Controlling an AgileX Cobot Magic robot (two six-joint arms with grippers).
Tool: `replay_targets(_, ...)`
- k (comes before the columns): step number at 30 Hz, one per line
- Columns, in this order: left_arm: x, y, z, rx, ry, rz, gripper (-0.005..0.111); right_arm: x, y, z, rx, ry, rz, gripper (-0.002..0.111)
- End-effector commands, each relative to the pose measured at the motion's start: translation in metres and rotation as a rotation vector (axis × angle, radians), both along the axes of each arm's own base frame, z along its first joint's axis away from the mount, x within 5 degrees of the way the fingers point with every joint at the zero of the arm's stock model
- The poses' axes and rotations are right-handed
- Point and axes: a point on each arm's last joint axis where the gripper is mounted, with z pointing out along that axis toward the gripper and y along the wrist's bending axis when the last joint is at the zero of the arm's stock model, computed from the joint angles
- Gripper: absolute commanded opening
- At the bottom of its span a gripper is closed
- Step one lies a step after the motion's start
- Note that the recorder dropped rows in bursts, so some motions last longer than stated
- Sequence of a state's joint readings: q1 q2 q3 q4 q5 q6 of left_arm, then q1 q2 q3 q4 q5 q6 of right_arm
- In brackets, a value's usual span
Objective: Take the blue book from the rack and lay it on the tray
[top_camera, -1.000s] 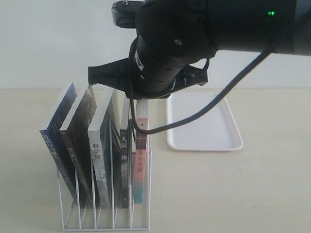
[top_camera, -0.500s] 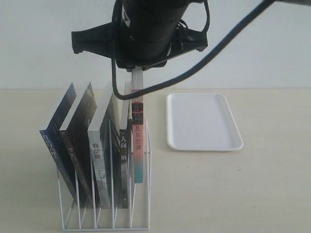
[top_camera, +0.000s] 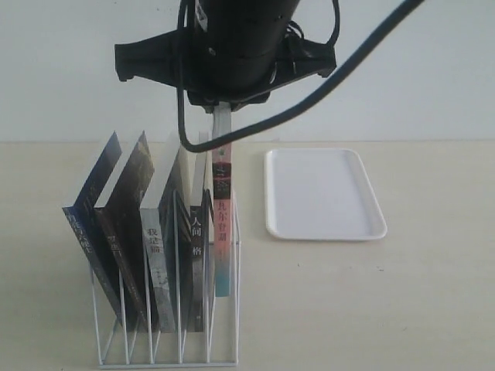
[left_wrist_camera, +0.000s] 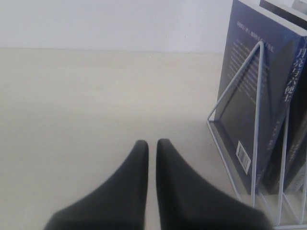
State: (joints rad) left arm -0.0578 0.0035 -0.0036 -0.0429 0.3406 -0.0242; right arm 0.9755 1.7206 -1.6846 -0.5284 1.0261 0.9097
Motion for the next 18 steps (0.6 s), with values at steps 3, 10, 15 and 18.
replay_targets(3,0.0,0.0,-0.001,-0.006,-0.004,0.007,0.006,0.0,0.0,-0.011,0.012,-0.028,0.015,0.0)
replay_targets(10,0.0,0.0,-0.001,-0.006,-0.004,0.007,0.006,-0.001,0.0,-0.024,0.001,-0.002,0.013,0.0)
replay_targets(15,0.0,0.0,-0.001,-0.006,-0.004,0.007,0.006,-0.001,0.001,-0.032,0.008,0.004,0.003,0.0)
replay_targets(18,0.0,0.0,-0.001,-0.006,-0.004,0.007,0.006,0.0,0.003,-0.036,0.006,0.013,-0.001,0.0)
